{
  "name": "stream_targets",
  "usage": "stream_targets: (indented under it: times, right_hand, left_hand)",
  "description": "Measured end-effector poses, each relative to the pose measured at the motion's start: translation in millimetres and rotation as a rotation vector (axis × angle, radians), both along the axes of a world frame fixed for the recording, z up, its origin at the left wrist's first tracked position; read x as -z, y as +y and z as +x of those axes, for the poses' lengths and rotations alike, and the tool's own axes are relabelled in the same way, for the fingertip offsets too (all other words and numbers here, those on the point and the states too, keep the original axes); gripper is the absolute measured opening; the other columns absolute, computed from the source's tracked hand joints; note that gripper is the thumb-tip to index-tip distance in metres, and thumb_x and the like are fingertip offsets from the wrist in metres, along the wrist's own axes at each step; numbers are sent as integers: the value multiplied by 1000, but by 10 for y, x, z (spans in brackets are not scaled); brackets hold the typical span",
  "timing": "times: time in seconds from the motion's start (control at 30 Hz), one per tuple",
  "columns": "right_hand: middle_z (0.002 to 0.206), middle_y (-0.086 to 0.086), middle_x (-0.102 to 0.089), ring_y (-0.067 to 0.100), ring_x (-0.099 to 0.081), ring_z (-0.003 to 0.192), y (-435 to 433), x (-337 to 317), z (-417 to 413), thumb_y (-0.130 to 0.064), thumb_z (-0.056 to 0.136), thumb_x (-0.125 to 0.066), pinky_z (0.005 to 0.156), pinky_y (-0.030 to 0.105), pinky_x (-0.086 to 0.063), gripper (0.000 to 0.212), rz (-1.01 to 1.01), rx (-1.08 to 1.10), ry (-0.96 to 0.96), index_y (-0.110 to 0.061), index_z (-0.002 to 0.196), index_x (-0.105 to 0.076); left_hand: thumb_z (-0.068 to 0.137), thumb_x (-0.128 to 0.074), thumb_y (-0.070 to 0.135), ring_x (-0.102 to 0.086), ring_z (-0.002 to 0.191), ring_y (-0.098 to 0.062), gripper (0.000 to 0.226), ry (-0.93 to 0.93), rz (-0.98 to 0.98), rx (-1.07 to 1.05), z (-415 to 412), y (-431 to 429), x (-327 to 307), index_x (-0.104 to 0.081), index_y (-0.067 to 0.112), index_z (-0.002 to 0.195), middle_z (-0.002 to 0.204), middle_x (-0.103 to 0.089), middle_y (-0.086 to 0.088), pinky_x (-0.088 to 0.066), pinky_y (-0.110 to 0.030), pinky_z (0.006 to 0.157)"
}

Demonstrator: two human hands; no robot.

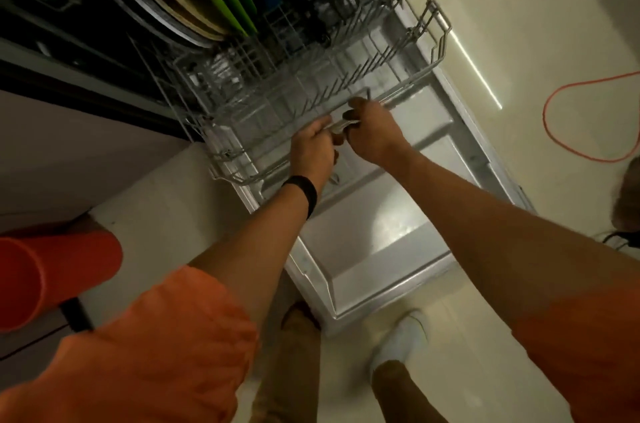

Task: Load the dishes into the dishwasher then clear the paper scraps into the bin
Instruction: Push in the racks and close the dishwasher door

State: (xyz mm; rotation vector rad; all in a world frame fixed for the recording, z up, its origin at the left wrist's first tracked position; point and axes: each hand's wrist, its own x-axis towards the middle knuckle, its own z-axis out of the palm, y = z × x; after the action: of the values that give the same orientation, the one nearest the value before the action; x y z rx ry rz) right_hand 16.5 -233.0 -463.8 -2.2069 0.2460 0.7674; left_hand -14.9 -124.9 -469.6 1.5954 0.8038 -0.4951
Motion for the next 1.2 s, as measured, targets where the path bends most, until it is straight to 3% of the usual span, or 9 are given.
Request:
stream_targets:
  times: [0.17, 0.3, 0.57, 0.73, 0.9, 1.03, 1.13, 1.2]
  right_hand:
    - [143, 8, -54, 24, -53, 131, 376, 14, 529, -3, 96, -56, 101, 26, -41, 52, -15, 10, -34, -9, 146, -43]
    - [138, 10, -59, 26, -56, 126, 564, 36, 910, -6, 94, -57, 105, 34, -46, 50, -54, -51, -68, -8, 143, -46]
    - [132, 15, -59, 30, -57, 122, 933, -62, 1679, -13, 98, -53, 96, 33, -47, 37, -122, -154, -183, -7, 135, -54]
    - [128, 13, -61, 26, -59, 110, 1071, -84, 1951, -21, 100, -57, 86, 30, -48, 33, -156, -127, -183, -6, 129, -57]
    - [128, 12, -59, 28, -58, 116, 992, -54, 1870, -6, 95, -53, 89, 31, -50, 44, -165, -197, -135, -10, 138, -51]
    - [127, 8, -58, 24, -58, 116, 838, -158, 1708, -10, 95, -58, 89, 29, -48, 46, -130, -201, -116, -14, 140, -50]
    - [127, 3, -54, 18, -53, 117, 609, -294, 1452, -10, 96, -57, 93, 27, -42, 50, -79, -217, -106, -17, 144, -46]
    - [134, 6, -58, 22, -55, 124, 388, -334, 1232, -13, 97, -58, 101, 31, -43, 53, -67, -216, -95, -19, 148, -43]
  left_hand:
    - [98, -38, -1, -46, 57, -10, 49, -8, -11, 16, 555, 335, -13, -60, 22, 136, 86, -64, -1, -46, -23, 57]
    - [99, -36, 2, -45, 55, -11, 47, -32, 26, 42, 966, 572, 48, -63, 22, 132, 86, -63, -3, -45, -21, 53]
    - [103, -45, 18, -49, 60, -14, 27, -68, 60, 48, 1710, 927, 51, -71, 21, 113, 80, -63, -3, -42, -21, 49]
    - [97, -49, 10, -42, 51, -13, 23, -90, 104, 88, 2009, 1101, 92, -67, 16, 83, 65, -55, -1, -35, -24, 52]
    - [101, -38, 6, -51, 61, -13, 40, -78, 79, 134, 1913, 1117, 85, -66, 22, 126, 75, -57, -1, -45, -23, 54]
    - [102, -36, 6, -56, 68, -15, 40, -102, 74, 36, 1761, 991, 1, -64, 21, 127, 86, -64, -4, -50, -24, 58]
    - [104, -39, 12, -65, 78, -18, 32, -98, 12, 11, 1499, 776, -117, -64, 21, 122, 96, -72, -7, -57, -30, 72]
    - [105, -41, 15, -69, 88, -19, 28, -90, -47, 9, 1247, 601, -190, -65, 21, 119, 104, -74, -7, -58, -31, 78]
